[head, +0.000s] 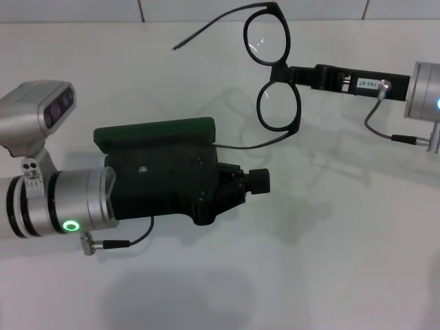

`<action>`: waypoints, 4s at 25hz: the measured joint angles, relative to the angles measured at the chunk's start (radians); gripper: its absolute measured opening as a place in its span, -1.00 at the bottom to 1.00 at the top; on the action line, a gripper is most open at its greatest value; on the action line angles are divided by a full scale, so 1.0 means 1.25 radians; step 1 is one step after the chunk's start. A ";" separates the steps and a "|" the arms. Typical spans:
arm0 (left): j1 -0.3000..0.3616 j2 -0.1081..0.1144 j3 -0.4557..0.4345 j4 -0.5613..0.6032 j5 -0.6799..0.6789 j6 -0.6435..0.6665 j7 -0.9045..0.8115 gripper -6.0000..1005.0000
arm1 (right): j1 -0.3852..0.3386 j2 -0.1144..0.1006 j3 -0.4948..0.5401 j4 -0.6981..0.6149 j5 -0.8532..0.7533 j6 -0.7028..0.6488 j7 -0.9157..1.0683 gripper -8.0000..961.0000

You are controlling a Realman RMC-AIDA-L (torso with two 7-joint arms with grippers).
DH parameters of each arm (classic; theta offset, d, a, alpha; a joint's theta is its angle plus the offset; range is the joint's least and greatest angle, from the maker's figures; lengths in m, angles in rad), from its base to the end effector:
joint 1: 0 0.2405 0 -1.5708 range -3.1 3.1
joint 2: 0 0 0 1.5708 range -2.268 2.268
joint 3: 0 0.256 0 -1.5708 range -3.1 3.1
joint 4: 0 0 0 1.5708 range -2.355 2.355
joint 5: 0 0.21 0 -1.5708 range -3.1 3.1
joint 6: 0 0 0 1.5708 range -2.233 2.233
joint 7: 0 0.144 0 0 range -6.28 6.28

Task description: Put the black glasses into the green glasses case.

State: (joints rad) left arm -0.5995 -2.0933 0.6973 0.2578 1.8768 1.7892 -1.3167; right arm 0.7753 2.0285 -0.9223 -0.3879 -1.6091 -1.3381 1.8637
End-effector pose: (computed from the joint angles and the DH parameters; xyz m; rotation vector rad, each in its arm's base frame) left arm -0.2209 0.2790 -0.0504 2.6558 0.7900 1.2034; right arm 0.1832 0.3951 -0.0260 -2.5620 1.2968 1.0332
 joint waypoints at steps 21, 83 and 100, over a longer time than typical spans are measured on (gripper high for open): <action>-0.054 0.005 -0.006 0.037 -0.027 -0.010 -0.003 -0.99 | -0.022 -0.002 -0.052 0.001 -0.001 -0.050 -0.031 -0.81; -0.051 0.019 0.024 0.071 0.011 -0.069 -0.057 -0.99 | -0.191 -0.011 0.053 -0.194 0.006 -0.022 -0.605 -0.82; -0.057 0.017 0.026 0.071 0.007 -0.071 -0.053 -0.99 | -0.150 -0.001 -0.150 -0.187 0.141 0.008 -0.883 -0.83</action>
State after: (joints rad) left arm -0.6704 -2.0714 0.7302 0.3466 1.8857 1.6999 -1.3826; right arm 0.5877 2.0278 -1.1097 -0.6215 -1.4323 -1.3280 0.7600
